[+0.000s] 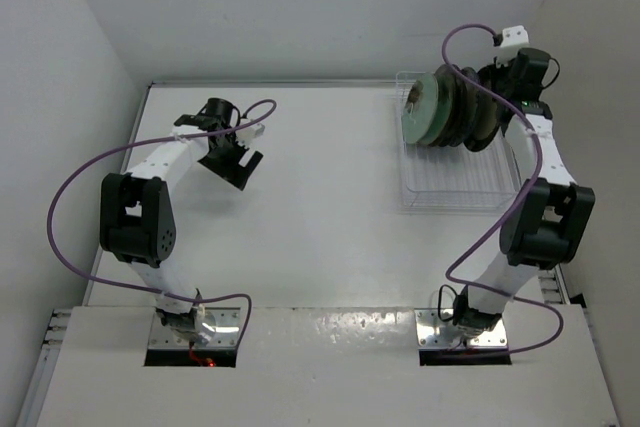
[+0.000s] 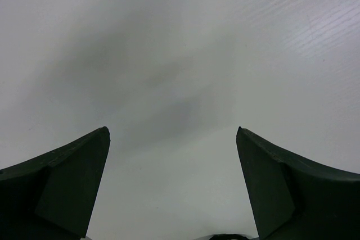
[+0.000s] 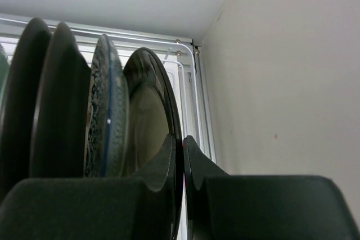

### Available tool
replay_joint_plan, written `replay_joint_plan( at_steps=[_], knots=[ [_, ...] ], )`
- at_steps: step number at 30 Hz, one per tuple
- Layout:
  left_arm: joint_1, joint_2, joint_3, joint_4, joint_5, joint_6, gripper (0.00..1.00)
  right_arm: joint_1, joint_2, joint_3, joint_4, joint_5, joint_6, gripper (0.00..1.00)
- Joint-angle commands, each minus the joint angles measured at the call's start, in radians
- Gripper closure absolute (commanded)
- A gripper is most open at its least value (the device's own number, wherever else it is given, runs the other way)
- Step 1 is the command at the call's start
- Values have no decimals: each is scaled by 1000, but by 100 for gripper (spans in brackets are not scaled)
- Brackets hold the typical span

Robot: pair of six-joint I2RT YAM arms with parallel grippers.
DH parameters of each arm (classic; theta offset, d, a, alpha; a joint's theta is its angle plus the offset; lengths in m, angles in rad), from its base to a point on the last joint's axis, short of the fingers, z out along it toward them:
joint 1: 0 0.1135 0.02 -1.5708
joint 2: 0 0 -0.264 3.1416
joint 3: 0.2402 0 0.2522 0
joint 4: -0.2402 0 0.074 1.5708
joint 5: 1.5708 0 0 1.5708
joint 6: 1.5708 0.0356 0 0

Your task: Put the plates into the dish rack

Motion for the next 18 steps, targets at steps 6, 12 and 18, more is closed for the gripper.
replay_joint_plan(
  at_steps=[6, 12, 18],
  knots=[
    [4, -10, 37, -18, -3, -12, 0, 60, 13, 53, 314, 140, -136, 100],
    [4, -1, 37, -18, -3, -12, 0, 141, 80, -17, 369, 188, -175, 100],
    [4, -1, 37, -18, -3, -12, 0, 170, 151, -22, 401, 264, -148, 100]
  ],
)
